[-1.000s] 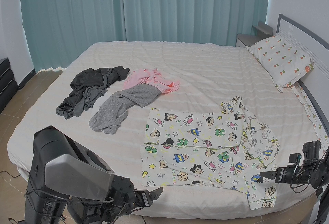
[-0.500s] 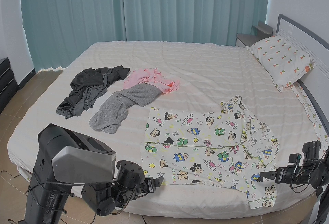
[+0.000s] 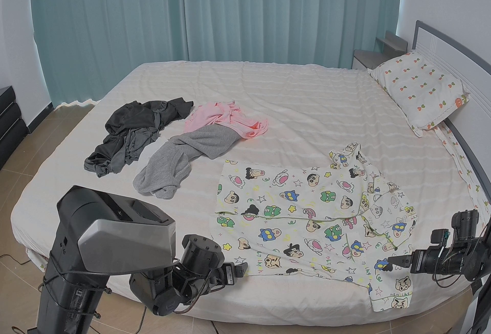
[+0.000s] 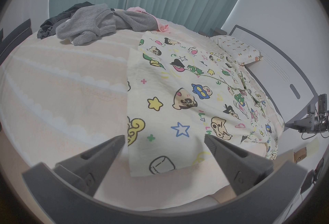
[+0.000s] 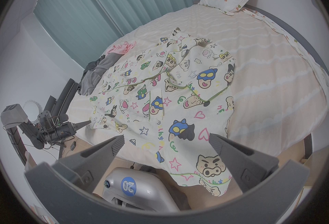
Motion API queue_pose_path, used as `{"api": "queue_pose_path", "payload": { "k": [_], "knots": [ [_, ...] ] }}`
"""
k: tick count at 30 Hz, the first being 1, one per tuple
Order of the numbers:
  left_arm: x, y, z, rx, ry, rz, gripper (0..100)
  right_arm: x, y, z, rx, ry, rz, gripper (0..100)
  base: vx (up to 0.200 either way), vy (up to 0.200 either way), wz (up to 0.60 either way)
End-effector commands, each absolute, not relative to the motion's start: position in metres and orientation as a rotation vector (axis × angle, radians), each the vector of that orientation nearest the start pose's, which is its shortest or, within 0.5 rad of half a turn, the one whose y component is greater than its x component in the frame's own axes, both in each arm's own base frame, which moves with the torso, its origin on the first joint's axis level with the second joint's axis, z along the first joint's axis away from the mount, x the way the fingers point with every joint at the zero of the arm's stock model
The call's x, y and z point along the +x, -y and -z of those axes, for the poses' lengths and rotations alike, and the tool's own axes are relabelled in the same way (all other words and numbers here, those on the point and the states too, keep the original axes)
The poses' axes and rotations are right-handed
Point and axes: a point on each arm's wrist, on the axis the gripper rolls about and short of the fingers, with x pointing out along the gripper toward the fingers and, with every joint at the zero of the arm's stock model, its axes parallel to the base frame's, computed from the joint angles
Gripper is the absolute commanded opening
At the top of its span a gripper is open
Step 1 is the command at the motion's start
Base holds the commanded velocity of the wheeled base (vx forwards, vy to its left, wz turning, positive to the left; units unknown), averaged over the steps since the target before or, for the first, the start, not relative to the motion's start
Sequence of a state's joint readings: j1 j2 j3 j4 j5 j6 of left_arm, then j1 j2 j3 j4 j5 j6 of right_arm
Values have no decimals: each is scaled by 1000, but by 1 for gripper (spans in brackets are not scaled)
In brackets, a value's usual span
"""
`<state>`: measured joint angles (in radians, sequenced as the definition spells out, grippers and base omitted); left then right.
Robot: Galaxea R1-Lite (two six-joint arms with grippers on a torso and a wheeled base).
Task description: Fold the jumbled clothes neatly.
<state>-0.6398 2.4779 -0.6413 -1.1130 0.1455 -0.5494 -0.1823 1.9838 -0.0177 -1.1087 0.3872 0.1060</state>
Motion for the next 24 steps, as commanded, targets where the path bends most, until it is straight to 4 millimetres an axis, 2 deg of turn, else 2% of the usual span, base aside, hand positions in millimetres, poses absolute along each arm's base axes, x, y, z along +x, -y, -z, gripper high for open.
{"api": "queue_pose_path", "payload": {
  "k": [1,9,13,17,21,24],
  "knots": [
    [279,204,71,-241,-771,275,0,187,26,-8,342,-840,-149,100,0,0,0],
    [277,204,72,-216,-798,250,0,187,27,-4,330,-853,-150,100,0,0,0],
    [270,197,70,-198,-801,215,0,190,30,-1,314,-858,-148,100,0,0,0],
    [257,187,58,-189,-817,206,0,195,32,6,308,-874,-147,100,0,0,0],
    [250,182,56,-179,-831,203,0,192,36,10,296,-895,-138,100,0,0,0],
    [246,180,56,-175,-839,201,0,188,46,19,262,-925,-123,100,0,0,0]
  ]
}}
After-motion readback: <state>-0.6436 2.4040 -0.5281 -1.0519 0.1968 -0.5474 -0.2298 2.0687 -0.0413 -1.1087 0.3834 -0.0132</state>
